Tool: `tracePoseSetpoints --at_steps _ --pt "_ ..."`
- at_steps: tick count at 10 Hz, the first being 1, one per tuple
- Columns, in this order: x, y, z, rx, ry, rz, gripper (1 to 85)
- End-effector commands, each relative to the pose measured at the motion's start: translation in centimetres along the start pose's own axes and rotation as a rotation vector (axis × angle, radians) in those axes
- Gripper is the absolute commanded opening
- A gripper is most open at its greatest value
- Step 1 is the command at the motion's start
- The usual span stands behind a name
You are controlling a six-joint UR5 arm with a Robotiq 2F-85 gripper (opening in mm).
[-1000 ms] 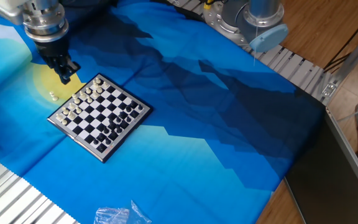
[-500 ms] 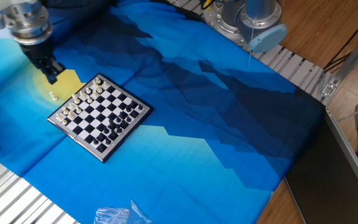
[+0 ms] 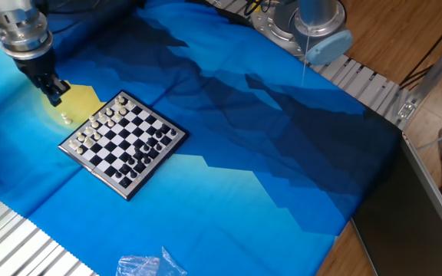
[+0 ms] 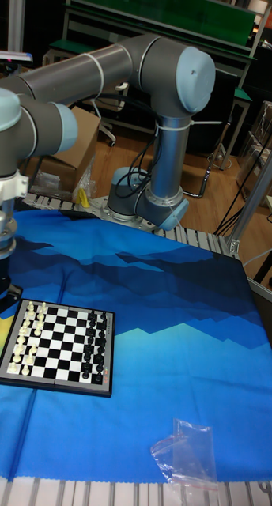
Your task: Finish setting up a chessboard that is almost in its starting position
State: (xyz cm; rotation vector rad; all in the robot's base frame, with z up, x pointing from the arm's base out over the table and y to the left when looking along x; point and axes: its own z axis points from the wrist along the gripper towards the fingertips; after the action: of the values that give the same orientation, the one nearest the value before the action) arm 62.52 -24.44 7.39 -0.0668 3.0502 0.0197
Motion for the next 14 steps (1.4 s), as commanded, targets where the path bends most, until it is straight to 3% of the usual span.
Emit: tracePoseSetpoints --at_steps 1,2,3,7,9,11,14 --pt "-0.7 -0.3 0.9 -0.021 -0.027 -0.029 4.3" --pt "-1.2 -0.8 1.2 -0.007 -0.050 -0.048 7.3" --pt "-0.9 -1.2 1.6 0.000 -0.037 -0.061 11.0" --pt "-1.1 -0.7 1.9 -0.011 -0.049 -0.088 23.3" --pt "-0.9 -0.7 2.0 -0.019 -0.051 -0.123 35.0" --pt "-0.6 -0.8 2.0 -0.016 -0.045 -0.147 40.0" --pt "-0.6 -0.9 2.1 -0.015 -0.049 -0.156 38.7"
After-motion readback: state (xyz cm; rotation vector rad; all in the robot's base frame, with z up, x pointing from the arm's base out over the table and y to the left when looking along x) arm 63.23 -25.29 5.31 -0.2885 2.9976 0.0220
